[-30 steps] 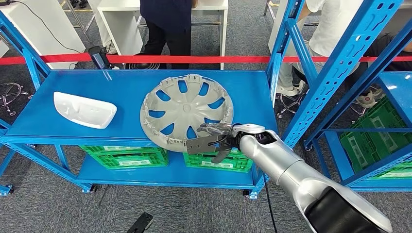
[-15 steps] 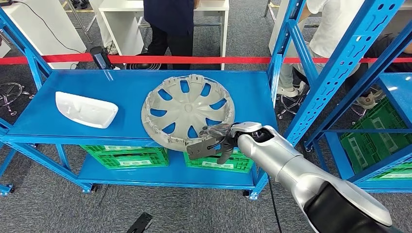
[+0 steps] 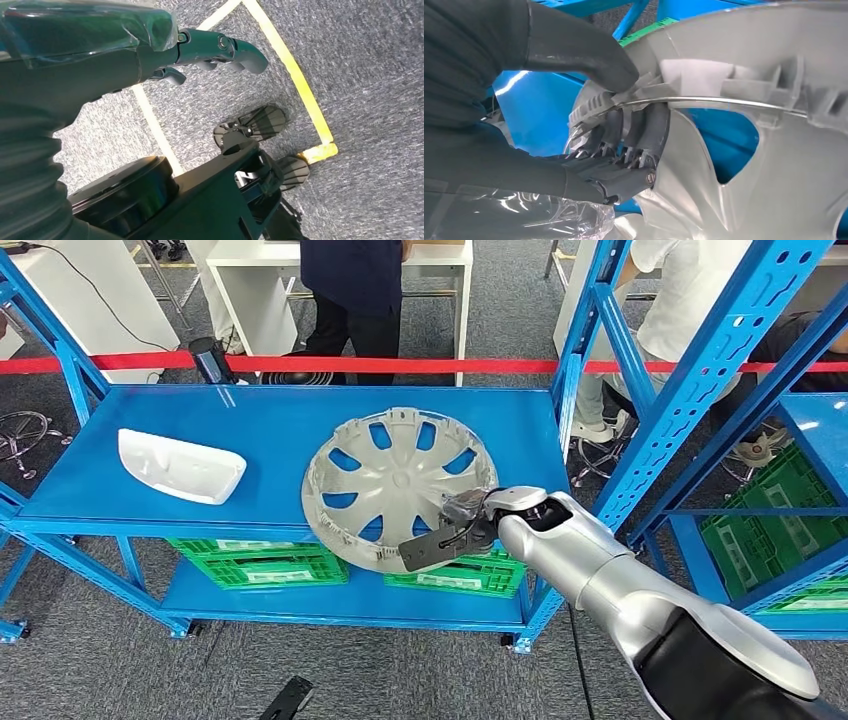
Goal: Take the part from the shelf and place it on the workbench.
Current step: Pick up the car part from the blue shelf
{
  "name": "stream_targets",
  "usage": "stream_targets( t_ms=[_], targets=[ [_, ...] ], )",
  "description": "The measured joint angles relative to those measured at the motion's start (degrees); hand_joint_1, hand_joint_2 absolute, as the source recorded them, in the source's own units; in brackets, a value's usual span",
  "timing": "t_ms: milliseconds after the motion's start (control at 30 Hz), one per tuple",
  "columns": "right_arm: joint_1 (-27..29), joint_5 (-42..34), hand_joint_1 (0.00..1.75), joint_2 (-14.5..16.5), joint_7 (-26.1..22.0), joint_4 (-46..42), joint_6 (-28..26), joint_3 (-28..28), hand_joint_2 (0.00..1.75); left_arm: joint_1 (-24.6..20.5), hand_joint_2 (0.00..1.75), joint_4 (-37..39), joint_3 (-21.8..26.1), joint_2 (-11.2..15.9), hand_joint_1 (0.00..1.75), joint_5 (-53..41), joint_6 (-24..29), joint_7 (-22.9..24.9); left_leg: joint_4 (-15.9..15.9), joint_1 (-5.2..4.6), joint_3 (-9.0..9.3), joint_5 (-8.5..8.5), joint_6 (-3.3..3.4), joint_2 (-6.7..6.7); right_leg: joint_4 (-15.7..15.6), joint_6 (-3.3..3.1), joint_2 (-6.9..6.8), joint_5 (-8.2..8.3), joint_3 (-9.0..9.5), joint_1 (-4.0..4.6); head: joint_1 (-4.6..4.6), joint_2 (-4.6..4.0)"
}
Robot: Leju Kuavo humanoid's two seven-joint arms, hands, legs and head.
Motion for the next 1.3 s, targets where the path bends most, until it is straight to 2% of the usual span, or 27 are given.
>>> stream_targets(
  t_ms=[367, 500, 667, 833, 1000, 1167, 1300],
  targets=[
    [0.1, 0.1, 1.75, -0.8, -0.7, -0.1, -1.6, 0.5, 1.75, 0.0, 1.75, 0.0, 0.1, 0.2, 0.0, 1.8, 0.3, -1.0, 0.0, -0.04, 0.05, 0.01, 0.03, 0.0, 0.0, 0.03, 0.0, 0.01, 0.06, -0.03, 0.0, 0.0],
    [0.7, -0.4, 1.75, -1.1, -1.1, -0.3, -5.8, 0.3, 1.75, 0.0, 1.75, 0.0, 0.3, 0.3, 0.0, 2.6, 1.0, -1.5, 0.0, -0.04, 0.04, 0.01, 0.05, 0.03, 0.0, 0.1, 0.01, 0.06, 0.04, -0.04, 0.0, 0.01],
    [2.4, -0.7, 1.75, -1.7, -0.4, -1.4, -14.3, -1.7, 1.75, 0.3, 1.75, 0.0, 0.4, 0.3, 0.0, 3.4, 1.9, -2.2, 0.0, -0.04, -0.16, 0.12, 0.2, 0.02, 0.0, 0.22, 0.0, 0.15, -0.12, -0.05, -0.01, -0.01],
    [4.5, -1.1, 1.75, -3.0, -0.6, -5.4, -25.2, -7.5, 1.75, 0.6, 1.75, 0.0, 0.4, 0.2, 0.0, 3.6, 3.0, -3.0, 0.0, -0.04, -0.34, 0.14, 0.21, 0.03, 0.0, 0.27, 0.01, 0.19, -0.34, -0.05, -0.01, 0.01],
    [8.3, -3.5, 1.75, -4.4, -2.6, -12.6, -35.7, -17.2, 1.75, 0.8, 1.75, -0.1, 0.4, -0.1, 0.0, 3.3, 3.6, -3.2, 0.0, -0.04, -0.57, 0.13, 0.21, 0.0, 0.0, 0.29, 0.0, 0.18, -0.54, -0.05, -0.02, 0.0],
    [11.9, -6.4, 1.75, -5.2, -6.4, -20.5, -40.9, -28.2, 1.75, 0.8, 1.75, -0.2, 0.3, -0.4, 0.0, 2.8, 3.7, -3.2, 0.0, -0.07, -0.7, 0.12, 0.23, 0.02, 0.0, 0.29, 0.01, 0.18, -0.67, -0.08, -0.01, -0.01],
    [14.1, -8.2, 1.75, -5.3, -9.4, -25.6, -43.4, -34.3, 1.75, 0.7, 1.75, -0.2, 0.3, -0.6, 0.0, 2.5, 3.8, -3.5, 0.0, -0.07, -0.7, 0.11, 0.24, 0.02, 0.0, 0.29, 0.01, 0.18, -0.67, -0.08, -0.01, 0.01]
  ],
)
